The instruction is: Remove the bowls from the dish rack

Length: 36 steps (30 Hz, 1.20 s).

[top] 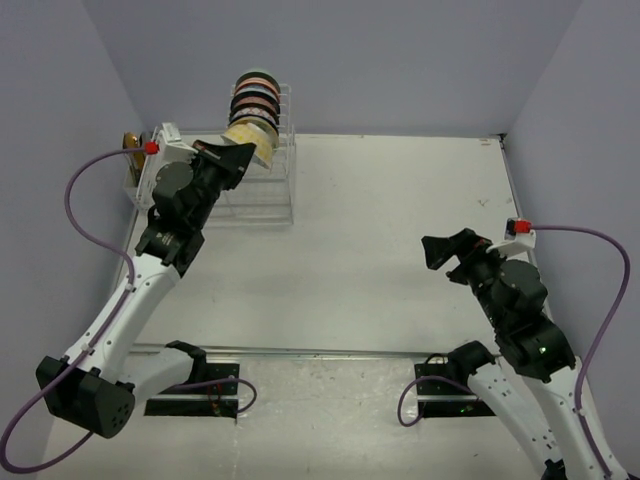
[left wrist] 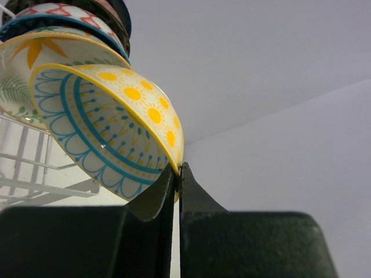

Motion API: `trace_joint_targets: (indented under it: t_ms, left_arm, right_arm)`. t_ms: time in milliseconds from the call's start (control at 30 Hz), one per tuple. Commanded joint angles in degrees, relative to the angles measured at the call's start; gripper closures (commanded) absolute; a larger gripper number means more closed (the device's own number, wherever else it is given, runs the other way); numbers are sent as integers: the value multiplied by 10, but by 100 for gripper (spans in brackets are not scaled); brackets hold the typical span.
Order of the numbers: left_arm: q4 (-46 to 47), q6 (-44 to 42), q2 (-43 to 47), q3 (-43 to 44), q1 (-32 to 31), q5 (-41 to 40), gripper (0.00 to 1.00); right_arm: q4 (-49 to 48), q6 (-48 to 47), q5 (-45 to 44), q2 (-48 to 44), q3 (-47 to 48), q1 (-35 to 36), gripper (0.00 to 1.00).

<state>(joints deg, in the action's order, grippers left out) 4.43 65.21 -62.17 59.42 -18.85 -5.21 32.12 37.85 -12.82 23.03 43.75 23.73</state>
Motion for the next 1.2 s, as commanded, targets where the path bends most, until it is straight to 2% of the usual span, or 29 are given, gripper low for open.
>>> trace_joint_targets:
  t_ms: [0, 133, 200, 467, 600, 633, 700, 733, 867, 1033, 1133, 1167]
  left_arm:
    - [-2, -123, 38, 34, -12, 41, 100]
    - [-31, -202, 39, 43, -23, 104, 100]
    - [-70, -265, 35, 52, -59, 103, 100]
    - [-104, -387, 24, 36, -228, 19, 100]
    - [-97, -454, 0, 28, -310, -16, 100]
    - [-95, -473, -8, 30, -332, -50, 100]
    - [-95, -539, -43, 33, -405, -88, 100]
    - [-91, -553, -55, 32, -437, -120, 100]
    - [-23, -588, -115, 5, -478, -142, 100]
    - [54, -638, -157, -25, -539, -209, 100]
    - [72, -704, -188, -19, -572, -233, 100]
    - [73, -714, -194, -14, -579, -238, 100]
  right_arm:
    - [-10, -22, 21, 21, 40, 1, 1]
    - [-25, -41, 48, 48, 52, 2, 1]
    - [-30, -57, 72, 66, 67, 2, 1]
    - [-2, -107, 197, 198, 157, 1, 1]
    - [2, -113, 190, 220, 171, 2, 1]
    - [12, -115, 186, 224, 183, 2, 1]
    - [31, -118, 178, 250, 203, 2, 1]
    - [47, -119, 177, 258, 221, 2, 1]
    - [58, -118, 193, 293, 232, 2, 3]
    - [93, -127, 190, 318, 237, 1, 4]
    - [127, -141, 213, 344, 240, 1, 11]
    - [134, -145, 220, 352, 240, 1, 16]
